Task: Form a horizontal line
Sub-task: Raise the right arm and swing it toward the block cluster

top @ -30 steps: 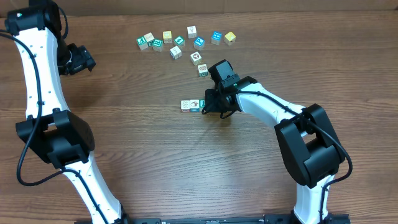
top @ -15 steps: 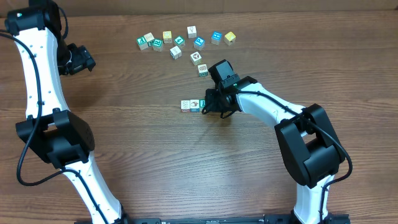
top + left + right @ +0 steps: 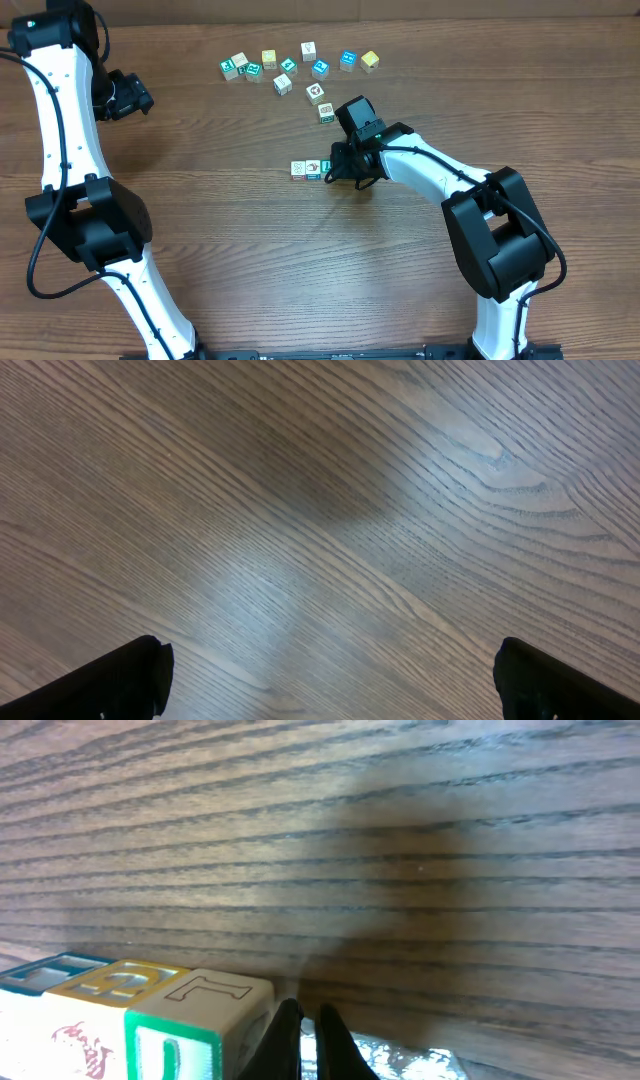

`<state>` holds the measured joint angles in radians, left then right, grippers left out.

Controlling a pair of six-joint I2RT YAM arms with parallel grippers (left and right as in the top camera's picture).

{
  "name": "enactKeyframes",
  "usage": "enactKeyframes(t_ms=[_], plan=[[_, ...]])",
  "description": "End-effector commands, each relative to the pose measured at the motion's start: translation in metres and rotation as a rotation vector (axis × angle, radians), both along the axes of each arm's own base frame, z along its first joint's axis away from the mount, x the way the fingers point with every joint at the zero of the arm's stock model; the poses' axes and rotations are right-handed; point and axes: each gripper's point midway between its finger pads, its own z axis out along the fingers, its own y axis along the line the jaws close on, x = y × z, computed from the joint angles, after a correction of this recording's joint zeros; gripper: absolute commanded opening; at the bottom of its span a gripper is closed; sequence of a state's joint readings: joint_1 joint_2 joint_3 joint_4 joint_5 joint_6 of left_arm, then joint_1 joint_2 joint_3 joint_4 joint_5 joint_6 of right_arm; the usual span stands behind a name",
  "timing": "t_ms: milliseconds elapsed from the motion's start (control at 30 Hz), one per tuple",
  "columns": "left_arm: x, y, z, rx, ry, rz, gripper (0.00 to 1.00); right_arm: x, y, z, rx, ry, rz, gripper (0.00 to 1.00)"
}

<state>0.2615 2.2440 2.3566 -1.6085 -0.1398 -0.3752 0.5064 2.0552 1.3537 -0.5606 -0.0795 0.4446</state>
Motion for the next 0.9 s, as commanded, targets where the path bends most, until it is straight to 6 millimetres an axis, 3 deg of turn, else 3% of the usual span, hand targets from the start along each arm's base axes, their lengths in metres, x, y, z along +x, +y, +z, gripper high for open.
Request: enactKeyframes(t_ms=[0, 133, 300, 867], plan=[[0.000, -0.002, -0.001, 0.007, 0.005, 0.006, 1.00, 0.002, -0.006, -0.007, -0.041, -0.009, -0.012, 0.04], [0.000, -0.002, -0.001, 0.007, 0.005, 0.006, 0.99, 0.007, -0.012, 0.000, -0.077, -0.024, -0.029, 0.04], [0.000, -0.002, -0.001, 0.007, 0.005, 0.006, 1.00, 0.018, -0.024, 0.028, -0.136, -0.049, -0.056, 0.04], [0.000, -0.002, -0.001, 0.007, 0.005, 0.006, 1.00, 0.026, -0.030, 0.186, -0.180, -0.087, 0.080, 0.11]])
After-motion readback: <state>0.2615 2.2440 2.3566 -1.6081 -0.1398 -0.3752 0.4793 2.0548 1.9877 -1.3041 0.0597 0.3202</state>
